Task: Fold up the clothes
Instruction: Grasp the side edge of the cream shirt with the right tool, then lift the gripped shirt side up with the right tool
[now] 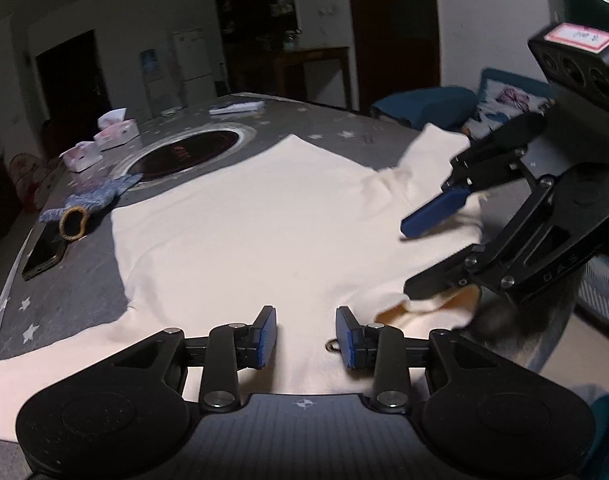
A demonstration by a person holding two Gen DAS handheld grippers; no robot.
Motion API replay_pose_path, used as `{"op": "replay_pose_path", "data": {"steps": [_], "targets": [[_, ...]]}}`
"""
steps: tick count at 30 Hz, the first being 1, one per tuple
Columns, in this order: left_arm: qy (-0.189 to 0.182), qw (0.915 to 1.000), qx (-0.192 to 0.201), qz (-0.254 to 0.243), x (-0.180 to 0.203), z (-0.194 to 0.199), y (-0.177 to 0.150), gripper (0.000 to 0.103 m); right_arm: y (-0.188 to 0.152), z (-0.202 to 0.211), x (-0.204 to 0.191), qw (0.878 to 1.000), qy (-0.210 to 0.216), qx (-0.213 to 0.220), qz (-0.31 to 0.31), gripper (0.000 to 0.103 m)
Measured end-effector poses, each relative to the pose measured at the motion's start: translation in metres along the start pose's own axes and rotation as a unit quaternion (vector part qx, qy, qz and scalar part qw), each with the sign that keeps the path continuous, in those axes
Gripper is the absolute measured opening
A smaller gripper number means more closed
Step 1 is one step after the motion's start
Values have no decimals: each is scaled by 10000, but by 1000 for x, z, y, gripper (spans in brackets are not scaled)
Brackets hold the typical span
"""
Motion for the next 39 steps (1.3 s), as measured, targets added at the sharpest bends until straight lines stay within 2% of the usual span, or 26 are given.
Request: {"op": "replay_pose_path", "data": {"steps": [6,11,13,16,22,27,33,39], "targets": [[20,9999,105,57,-6,3,12,39,-5,20,20,9981,-109,244,-550,55],[-117,9998,147,89,2,-5,28,39,-21,42,81,9849,-810,442,-1465,55],[-178,9997,152,56,8,-10,34,39,-31,46,109,9755,-1185,458,-1795,54],[-271,9995,158,6,17,-17,42,39,-53,53,154,9549,-1732,425,-2376,52],[-421,9990,126,-92,33,-29,53,39,-89,64,220,9142,-2344,499,-3267,50],[-476,9988,27,-127,41,-37,54,39,-105,64,248,8945,-2377,637,-3732,43],[-472,9988,-52,-113,45,-41,55,39,-111,56,263,8858,-2281,733,-3975,36],[-449,9989,-98,-47,45,-46,58,39,-110,57,267,8792,-2241,916,-4104,9]]}}
Point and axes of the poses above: each gripper's, at about its wrist camera, not at the fingertips, and z roughly against the way its jaws point, x to its right, y to its top, the point moved 7 cm from there along -z, roughly the way its jaws point, and after that the axes turned 4 degrees about -x, right-handed, at the moved point
